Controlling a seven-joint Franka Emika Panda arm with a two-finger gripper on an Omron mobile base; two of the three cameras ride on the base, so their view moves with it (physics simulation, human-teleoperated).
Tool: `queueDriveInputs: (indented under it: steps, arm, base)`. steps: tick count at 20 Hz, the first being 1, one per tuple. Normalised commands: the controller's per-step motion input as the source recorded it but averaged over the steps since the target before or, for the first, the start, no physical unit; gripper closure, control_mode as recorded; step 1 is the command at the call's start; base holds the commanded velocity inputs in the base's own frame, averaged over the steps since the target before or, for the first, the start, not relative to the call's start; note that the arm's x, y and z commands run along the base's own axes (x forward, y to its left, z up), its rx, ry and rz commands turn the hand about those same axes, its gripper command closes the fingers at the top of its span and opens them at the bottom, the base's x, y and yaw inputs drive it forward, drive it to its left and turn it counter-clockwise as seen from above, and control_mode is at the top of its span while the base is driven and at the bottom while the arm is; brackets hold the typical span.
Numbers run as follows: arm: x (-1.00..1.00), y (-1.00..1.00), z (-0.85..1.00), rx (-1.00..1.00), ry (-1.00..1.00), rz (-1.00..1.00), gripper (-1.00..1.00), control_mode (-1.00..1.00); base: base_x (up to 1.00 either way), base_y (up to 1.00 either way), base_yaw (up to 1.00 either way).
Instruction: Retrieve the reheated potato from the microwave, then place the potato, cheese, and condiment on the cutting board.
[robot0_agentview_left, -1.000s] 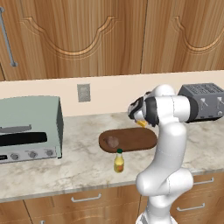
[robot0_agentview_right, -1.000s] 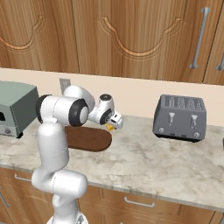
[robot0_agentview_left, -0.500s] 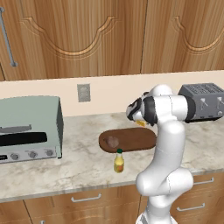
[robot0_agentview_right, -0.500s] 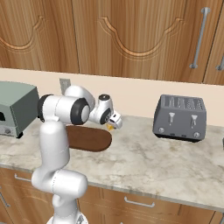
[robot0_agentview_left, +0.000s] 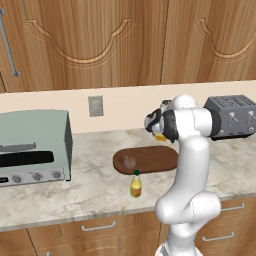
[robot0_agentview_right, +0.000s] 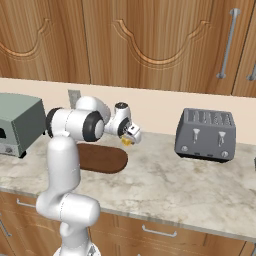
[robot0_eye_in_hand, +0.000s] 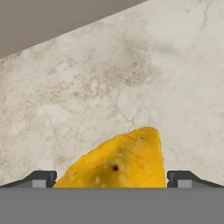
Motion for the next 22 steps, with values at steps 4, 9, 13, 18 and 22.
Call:
queueDriveInputs:
  steps: [4,9,13,18,22]
  arm:
    - [-0.01,0.0,-0.3,0.0,0.18,-0.02,1.0,-1.0]
    - [0.0,0.0,-0.29,0.0,0.16,-0.02,1.0,-1.0]
    - [-0.27,0.0,-0.14,0.03,0.03,-0.01,1.0,-1.0]
    - [-0.54,0.0,-0.03,0.1,-0.02,-0.01,1.0,-1.0]
    - [-0.53,0.01,-0.02,0.09,-0.14,-0.01,1.0,-1.0]
  base:
    - [0.0,0.0,0.0]
    - [0.0,0.0,0.0]
    - [0.0,0.0,0.0]
    - [0.0,0.0,0.0]
    - [0.0,0.0,0.0]
